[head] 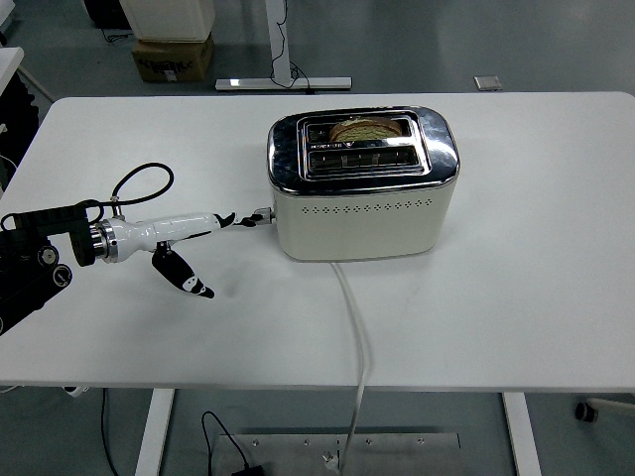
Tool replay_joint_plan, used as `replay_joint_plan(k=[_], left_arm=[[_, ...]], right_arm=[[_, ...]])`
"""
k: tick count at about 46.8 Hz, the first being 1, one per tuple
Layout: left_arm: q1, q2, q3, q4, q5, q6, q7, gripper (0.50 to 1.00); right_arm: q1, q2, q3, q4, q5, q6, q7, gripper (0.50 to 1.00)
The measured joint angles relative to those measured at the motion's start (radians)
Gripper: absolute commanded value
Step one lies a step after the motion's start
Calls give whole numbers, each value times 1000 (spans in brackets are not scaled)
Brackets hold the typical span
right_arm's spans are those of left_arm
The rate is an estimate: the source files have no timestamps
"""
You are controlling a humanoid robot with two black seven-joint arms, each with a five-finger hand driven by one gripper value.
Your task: Press down toaster
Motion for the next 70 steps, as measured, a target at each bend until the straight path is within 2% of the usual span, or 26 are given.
replay_joint_plan(k=[34,57,70], left_arm=[[9,10,-2,-1,-16,0,0,1000],[-2,150,-10,5,-246,-2,0,1000],[-68,181,-11,107,-520,-2,9,1000]], right_arm=[[0,0,0,0,0,0,0,998],[0,0,0,0,0,0,0,998],[0,0,0,0,0,0,0,998]])
